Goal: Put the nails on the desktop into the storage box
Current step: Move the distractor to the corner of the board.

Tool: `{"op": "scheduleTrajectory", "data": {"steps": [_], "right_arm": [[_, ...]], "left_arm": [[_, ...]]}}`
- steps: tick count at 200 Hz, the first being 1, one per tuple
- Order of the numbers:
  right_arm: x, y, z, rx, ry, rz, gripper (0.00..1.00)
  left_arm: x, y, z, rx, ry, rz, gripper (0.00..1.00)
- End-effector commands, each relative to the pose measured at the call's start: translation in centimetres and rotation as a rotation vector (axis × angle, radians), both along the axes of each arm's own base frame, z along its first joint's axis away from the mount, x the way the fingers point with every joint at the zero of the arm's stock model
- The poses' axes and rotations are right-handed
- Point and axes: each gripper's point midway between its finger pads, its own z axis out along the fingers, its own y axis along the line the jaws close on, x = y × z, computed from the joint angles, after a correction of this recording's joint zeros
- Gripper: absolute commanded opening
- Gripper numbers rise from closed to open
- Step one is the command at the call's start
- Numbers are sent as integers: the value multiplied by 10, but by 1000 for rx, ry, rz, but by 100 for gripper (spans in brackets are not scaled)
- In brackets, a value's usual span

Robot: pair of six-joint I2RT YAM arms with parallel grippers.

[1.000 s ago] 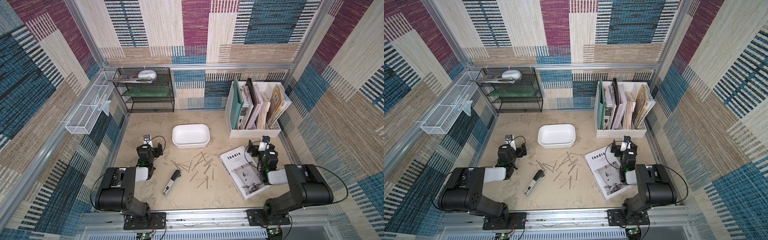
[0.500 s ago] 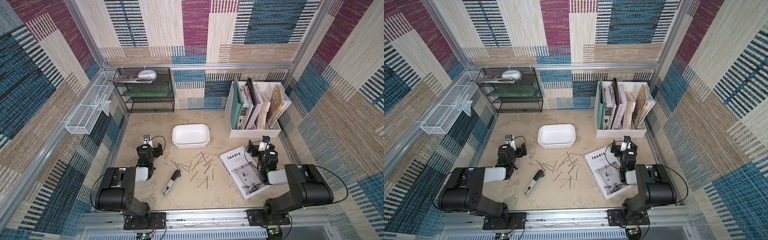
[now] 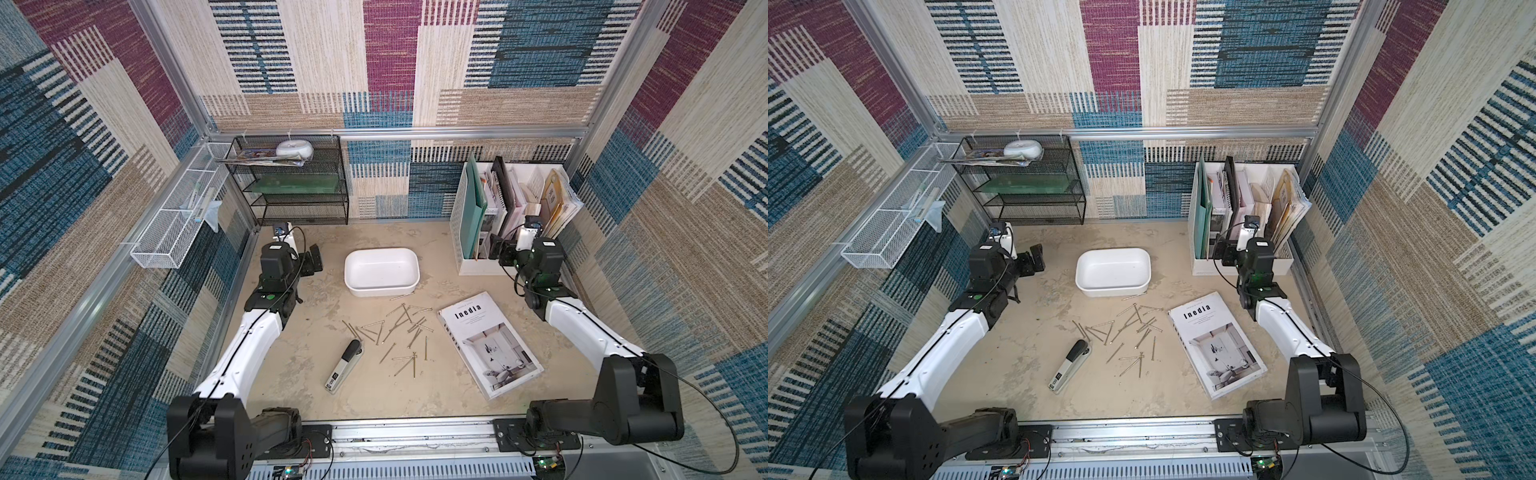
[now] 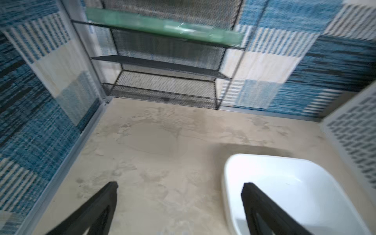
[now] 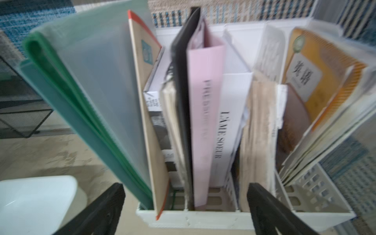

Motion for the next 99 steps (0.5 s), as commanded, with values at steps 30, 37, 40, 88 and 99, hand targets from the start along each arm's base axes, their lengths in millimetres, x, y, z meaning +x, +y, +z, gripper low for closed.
{"op": "scheduleTrajectory", "data": {"steps": [30, 37, 40, 88, 99], "right_arm": [[-139, 113, -89, 288, 556, 211, 87], [-160, 124, -99, 300, 599, 227, 84], [-168, 127, -103, 305, 617, 227, 81], [-233, 165, -144, 287, 807, 263, 50], [-238, 168, -154, 266, 843, 253, 49]], "left_arm": [[-173, -99, -62, -372, 543, -222, 90], [-193, -109, -73, -435, 590, -244, 86], [-201, -112, -78, -455, 611, -251, 84], [-263, -121, -127, -446, 754, -254, 51], [-268, -125, -138, -400, 791, -261, 50]]}}
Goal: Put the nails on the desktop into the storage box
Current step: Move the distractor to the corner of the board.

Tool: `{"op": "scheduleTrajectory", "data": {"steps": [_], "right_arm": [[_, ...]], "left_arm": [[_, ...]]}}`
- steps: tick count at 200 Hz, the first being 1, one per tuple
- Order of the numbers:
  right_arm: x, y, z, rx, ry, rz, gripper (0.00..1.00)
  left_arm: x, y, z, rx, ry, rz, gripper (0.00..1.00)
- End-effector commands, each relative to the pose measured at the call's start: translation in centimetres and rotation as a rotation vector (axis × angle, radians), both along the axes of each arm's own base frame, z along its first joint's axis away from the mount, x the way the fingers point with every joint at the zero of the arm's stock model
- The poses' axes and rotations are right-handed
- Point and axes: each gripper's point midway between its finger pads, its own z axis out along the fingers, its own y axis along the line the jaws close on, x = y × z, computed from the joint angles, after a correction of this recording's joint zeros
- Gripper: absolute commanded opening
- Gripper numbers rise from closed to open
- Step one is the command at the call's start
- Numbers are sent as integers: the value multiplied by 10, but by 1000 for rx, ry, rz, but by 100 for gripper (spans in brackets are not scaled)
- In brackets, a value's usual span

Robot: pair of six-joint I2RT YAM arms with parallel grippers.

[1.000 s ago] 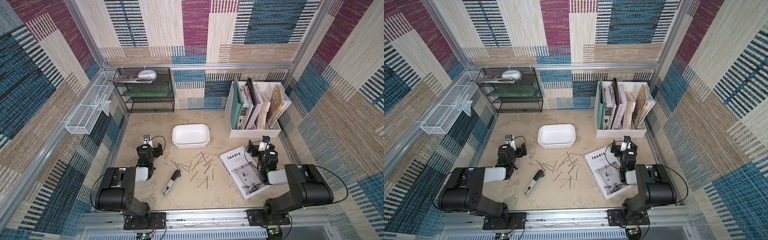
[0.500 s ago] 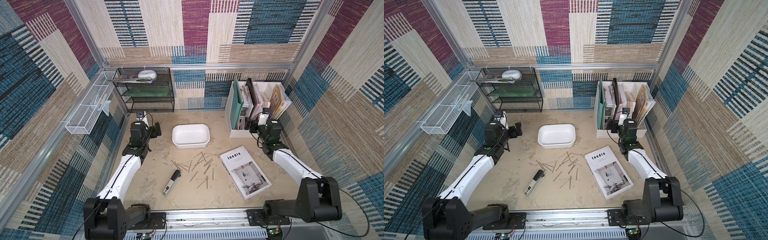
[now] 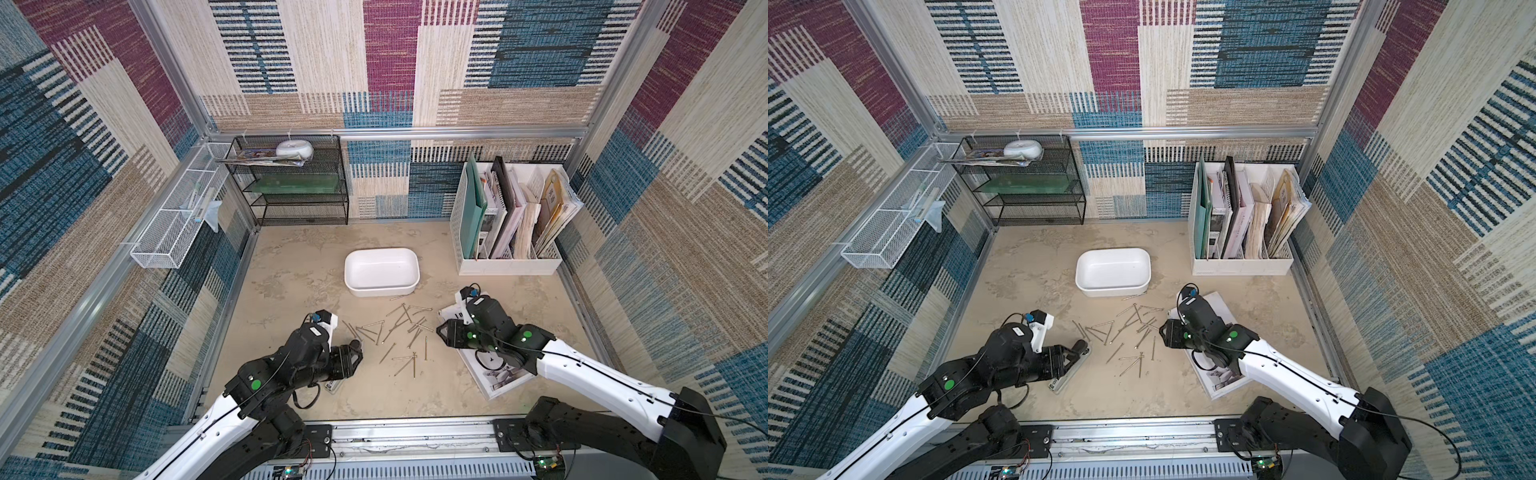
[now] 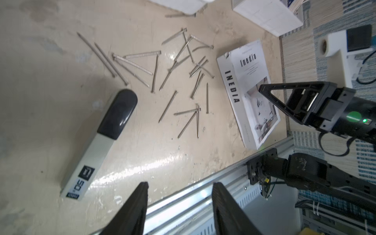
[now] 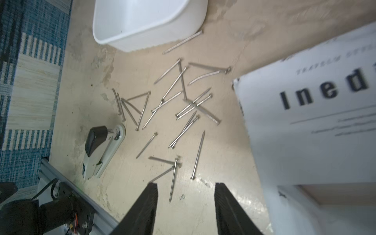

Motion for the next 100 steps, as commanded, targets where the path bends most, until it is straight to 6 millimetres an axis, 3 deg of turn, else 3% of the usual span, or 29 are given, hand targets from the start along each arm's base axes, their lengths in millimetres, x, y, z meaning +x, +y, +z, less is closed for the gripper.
{"op": "scheduleTrajectory", "data": {"steps": [1, 17, 43, 100], "right_arm": [[-12, -2, -21, -47, 110, -72, 49], [-15, 0, -35, -59, 139, -91, 50], [-13, -15, -57, -122, 162, -182, 53], [8, -38, -83, -237, 176, -306, 56]], "left_arm": [[-11, -1, -21, 50, 95, 41, 50], [-12, -3, -32, 118, 102, 31, 51], [-7, -2, -54, 185, 125, 59, 51], [12, -8, -93, 287, 168, 85, 51]]}}
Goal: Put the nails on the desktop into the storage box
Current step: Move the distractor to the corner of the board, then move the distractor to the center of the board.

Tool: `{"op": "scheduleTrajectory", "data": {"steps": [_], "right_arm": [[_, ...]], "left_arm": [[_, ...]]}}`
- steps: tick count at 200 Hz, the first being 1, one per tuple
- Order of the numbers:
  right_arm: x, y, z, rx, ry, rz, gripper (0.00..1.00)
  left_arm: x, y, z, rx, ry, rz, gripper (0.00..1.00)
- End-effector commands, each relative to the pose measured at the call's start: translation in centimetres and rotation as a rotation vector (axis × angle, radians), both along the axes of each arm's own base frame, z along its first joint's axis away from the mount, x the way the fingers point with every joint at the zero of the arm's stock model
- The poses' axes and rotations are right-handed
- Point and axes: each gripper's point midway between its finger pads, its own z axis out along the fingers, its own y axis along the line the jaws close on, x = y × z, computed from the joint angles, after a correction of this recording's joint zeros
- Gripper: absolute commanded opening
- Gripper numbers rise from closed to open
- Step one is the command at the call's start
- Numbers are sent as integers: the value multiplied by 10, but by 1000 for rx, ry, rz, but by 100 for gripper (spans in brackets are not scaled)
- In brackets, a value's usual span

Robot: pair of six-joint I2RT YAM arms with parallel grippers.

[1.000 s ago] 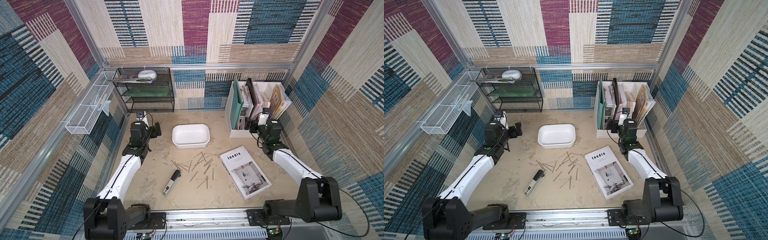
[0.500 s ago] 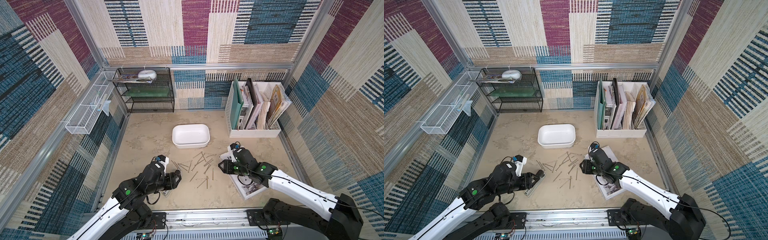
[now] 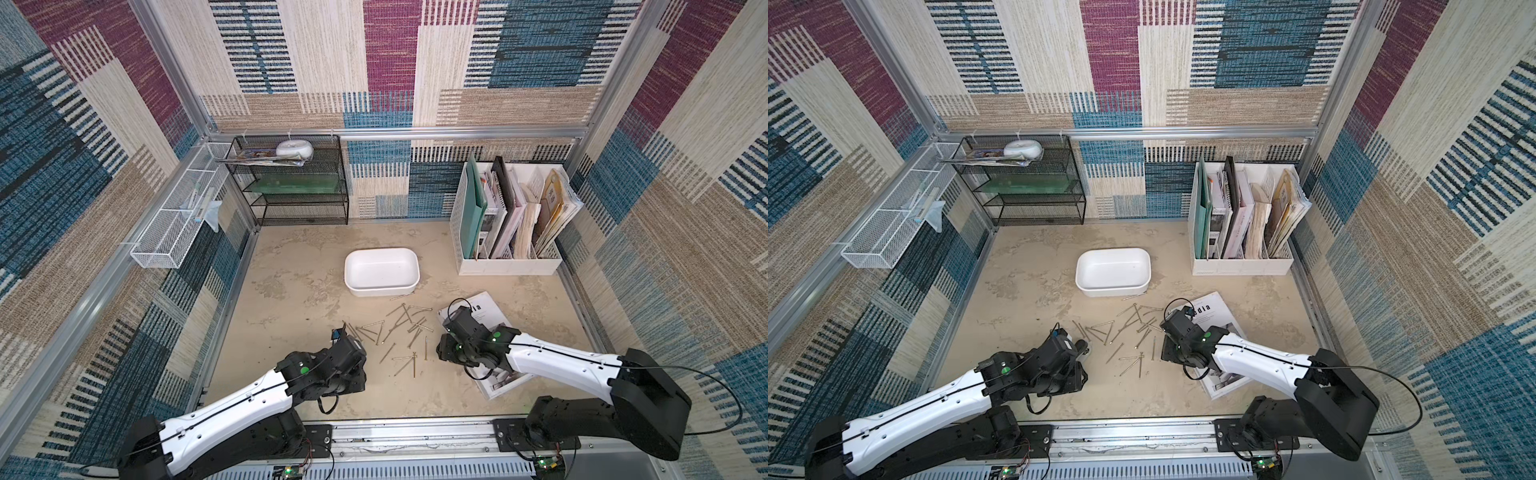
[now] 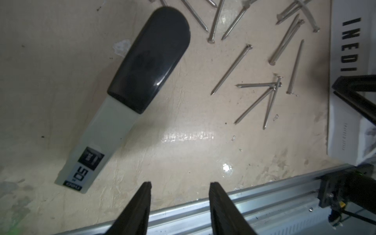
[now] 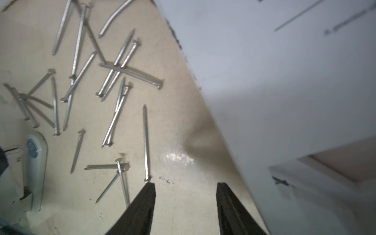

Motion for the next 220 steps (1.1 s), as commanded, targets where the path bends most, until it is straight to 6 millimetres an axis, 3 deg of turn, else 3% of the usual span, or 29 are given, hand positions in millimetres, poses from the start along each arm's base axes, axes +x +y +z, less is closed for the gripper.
{"op": "scheduleTrajectory", "data": {"steps": [1, 42, 111, 193, 220], "right_arm": [[15, -15, -4, -54, -24, -81, 57], [37, -52, -8, -84, -29, -190, 57], [66, -116, -8, -143, -42, -331, 59], [90, -196, -4, -149, -59, -511, 61], [96, -210, 0, -143, -76, -539, 61]], "left_arm": [[18, -5, -4, 14, -31, 18, 51], [39, 19, -26, 47, 1, 113, 48], [56, 70, -48, 103, 78, 254, 48], [96, 141, -45, 142, 83, 520, 55], [102, 164, -47, 113, 88, 630, 58]]}}
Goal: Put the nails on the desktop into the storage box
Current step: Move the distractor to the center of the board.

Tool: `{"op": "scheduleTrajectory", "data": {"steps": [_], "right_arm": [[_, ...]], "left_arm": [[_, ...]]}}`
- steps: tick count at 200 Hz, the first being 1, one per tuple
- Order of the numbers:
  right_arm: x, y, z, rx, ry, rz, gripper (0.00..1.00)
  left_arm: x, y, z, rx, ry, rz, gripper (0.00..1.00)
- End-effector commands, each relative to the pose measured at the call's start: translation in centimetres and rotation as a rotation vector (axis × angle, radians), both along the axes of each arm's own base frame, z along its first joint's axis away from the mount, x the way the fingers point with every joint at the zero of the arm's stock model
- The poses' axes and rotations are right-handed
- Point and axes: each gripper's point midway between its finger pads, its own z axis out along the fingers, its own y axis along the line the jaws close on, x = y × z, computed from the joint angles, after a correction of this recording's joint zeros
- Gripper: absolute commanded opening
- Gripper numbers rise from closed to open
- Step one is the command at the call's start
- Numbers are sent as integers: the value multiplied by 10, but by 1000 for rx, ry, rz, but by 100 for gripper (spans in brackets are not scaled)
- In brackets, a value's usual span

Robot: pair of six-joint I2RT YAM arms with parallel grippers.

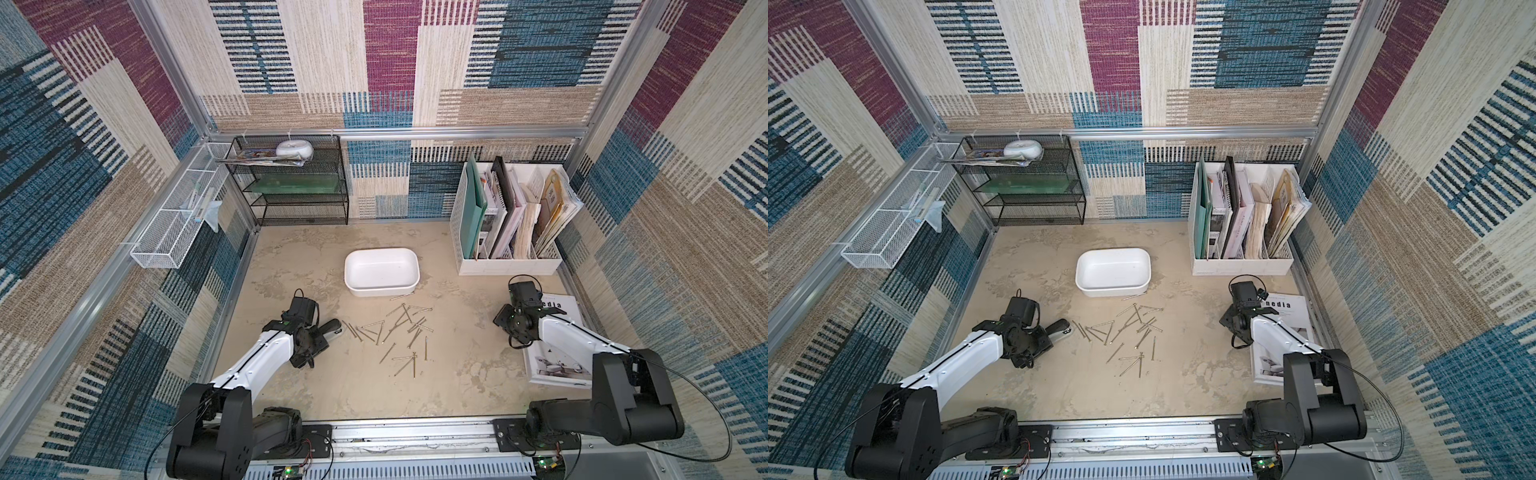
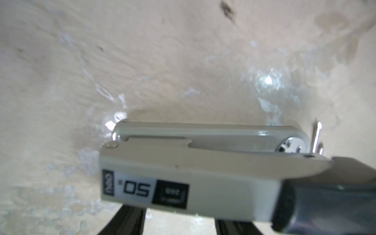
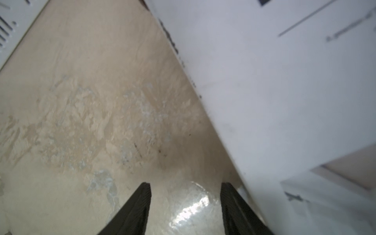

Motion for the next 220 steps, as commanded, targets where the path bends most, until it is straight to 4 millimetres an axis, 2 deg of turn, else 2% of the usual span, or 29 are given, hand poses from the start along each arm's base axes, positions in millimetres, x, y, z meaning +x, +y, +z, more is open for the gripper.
{"op": "scheduleTrajectory", "data": {"steps": [1, 41, 74, 95, 118, 150, 174, 186, 203, 220], "right_arm": [[10, -7, 7, -7, -32, 15, 61], [13, -19, 3, -10, -33, -3, 62], [14, -27, 0, -13, -30, -15, 62], [17, -23, 3, 6, -37, 13, 63], [22, -14, 8, 34, -57, 78, 63], [24, -1, 13, 89, -73, 130, 63], [25, 6, 16, 109, -82, 156, 63], [26, 7, 17, 112, -86, 164, 63], [28, 10, 15, 123, -85, 169, 63], [29, 13, 12, 128, -79, 178, 63]], "left_arm": [[6, 17, 1, 6, -13, 52, 58], [24, 38, 6, 6, -38, 144, 59], [39, 51, 11, 59, -39, 171, 64], [42, 46, 11, 26, -28, 144, 64], [29, 28, 19, -13, -57, 100, 65], [7, 0, 53, -84, -160, 22, 68], [-2, -33, 80, -161, -218, -68, 66], [-1, -58, 89, -203, -232, -129, 62], [5, -101, 90, -290, -225, -205, 42], [17, -136, 87, -372, -228, -240, 31]]}}
